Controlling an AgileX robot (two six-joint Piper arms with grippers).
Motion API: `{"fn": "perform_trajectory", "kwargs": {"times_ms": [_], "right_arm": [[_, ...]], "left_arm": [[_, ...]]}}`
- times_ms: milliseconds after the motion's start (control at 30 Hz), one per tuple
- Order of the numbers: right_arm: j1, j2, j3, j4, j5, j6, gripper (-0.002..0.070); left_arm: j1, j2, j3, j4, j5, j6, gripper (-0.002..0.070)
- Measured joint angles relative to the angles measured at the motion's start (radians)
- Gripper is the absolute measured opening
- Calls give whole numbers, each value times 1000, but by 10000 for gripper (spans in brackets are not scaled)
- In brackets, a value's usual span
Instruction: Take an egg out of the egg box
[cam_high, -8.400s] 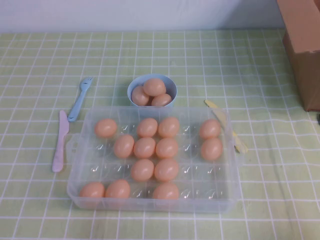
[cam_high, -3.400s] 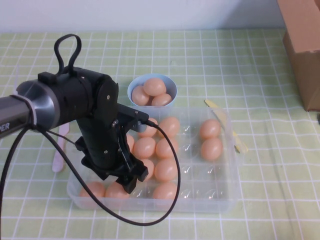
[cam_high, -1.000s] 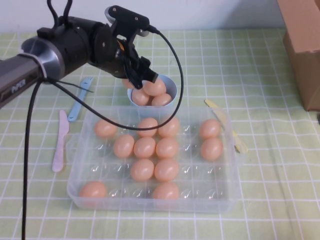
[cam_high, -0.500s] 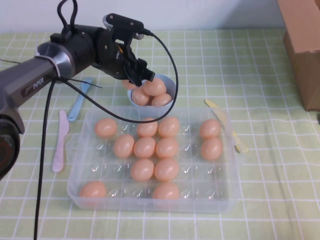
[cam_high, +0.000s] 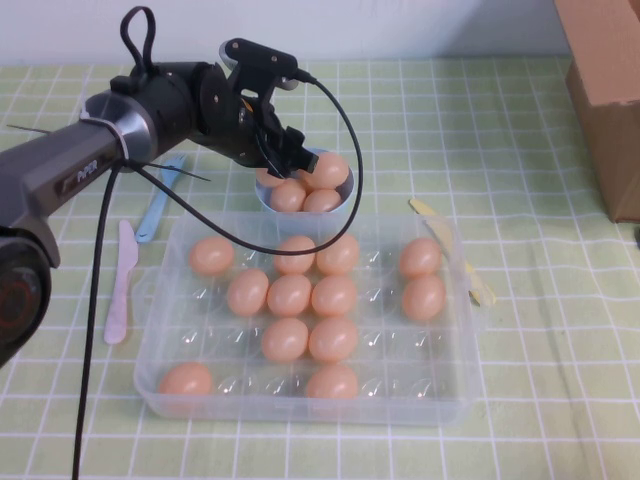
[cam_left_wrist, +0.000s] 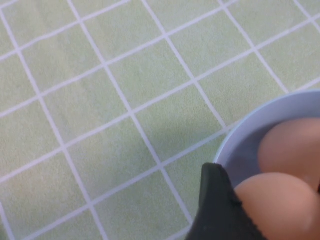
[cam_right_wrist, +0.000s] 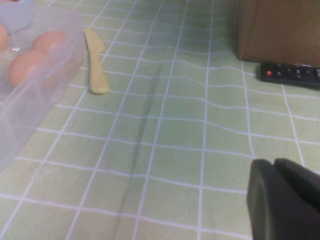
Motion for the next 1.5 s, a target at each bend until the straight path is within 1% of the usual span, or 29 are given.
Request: {"fn": "perform_trajectory", "kwargs": {"times_ms": [67,167,267,700,867,967,1000,1067,1167,1200,1233,1300,1500], "right_arm": [[0,0,0,0,0,0,-17],[0,0,0,0,0,0,-17],[0,0,0,0,0,0,-17],[0,0,0,0,0,0,-17],[0,0,0,0,0,0,-17],[0,0,0,0,0,0,-17],[0,0,0,0,0,0,-17],[0,0,0,0,0,0,-17],[0,0,0,0,0,0,-17],[0,0,0,0,0,0,-17],[0,0,0,0,0,0,-17],[0,0,0,0,0,0,-17],[0,0,0,0,0,0,-17]], "left_arm": [[0,0,0,-2,0,2,363],[0,0,0,-4,0,2,418],[0,0,0,-5,0,2,440],[0,-16,-62,-8,62,0,448],[0,-76,-59,-8,133,0,446],[0,-155,-11,-8,146,0,414],[0,-205,31,-8,141,0,379],[0,-305,131,-8,107,-1,290],[0,-462,304,-8,25,-1,120],[0,-518,366,-8,-5,-1,78],[0,-575,426,-8,-36,-1,50],[0,-677,543,-8,-88,-1,19],[0,-1005,834,-10,-224,-7,-1]]}}
